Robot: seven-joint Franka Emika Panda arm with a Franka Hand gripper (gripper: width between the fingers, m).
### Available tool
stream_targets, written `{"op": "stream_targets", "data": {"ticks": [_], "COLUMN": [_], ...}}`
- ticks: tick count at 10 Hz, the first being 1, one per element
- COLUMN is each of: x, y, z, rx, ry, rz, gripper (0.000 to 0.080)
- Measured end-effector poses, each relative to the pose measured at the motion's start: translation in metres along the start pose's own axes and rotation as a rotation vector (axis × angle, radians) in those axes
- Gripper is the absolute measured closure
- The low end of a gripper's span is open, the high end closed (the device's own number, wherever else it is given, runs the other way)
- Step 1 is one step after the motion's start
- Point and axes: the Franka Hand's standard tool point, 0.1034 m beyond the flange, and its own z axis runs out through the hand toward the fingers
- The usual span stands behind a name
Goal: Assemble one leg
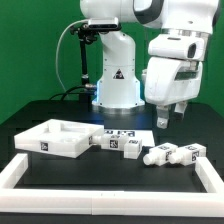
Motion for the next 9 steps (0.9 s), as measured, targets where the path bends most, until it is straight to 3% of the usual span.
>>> {"op": "stream_targets", "data": {"ticks": [2, 7, 9], "x": [-0.0108, -0.0108, -0.0137], "y": [-0.0075, -0.0090, -0.0094], "z": [0.0013, 0.0024, 0.0052], "rx": [0.011, 0.015, 0.023], "ry": [-0.017, -0.020, -0.023], "rz": [0.071, 0.094, 0.338], "gripper": [0.0150, 0.0150, 0.0150]}}
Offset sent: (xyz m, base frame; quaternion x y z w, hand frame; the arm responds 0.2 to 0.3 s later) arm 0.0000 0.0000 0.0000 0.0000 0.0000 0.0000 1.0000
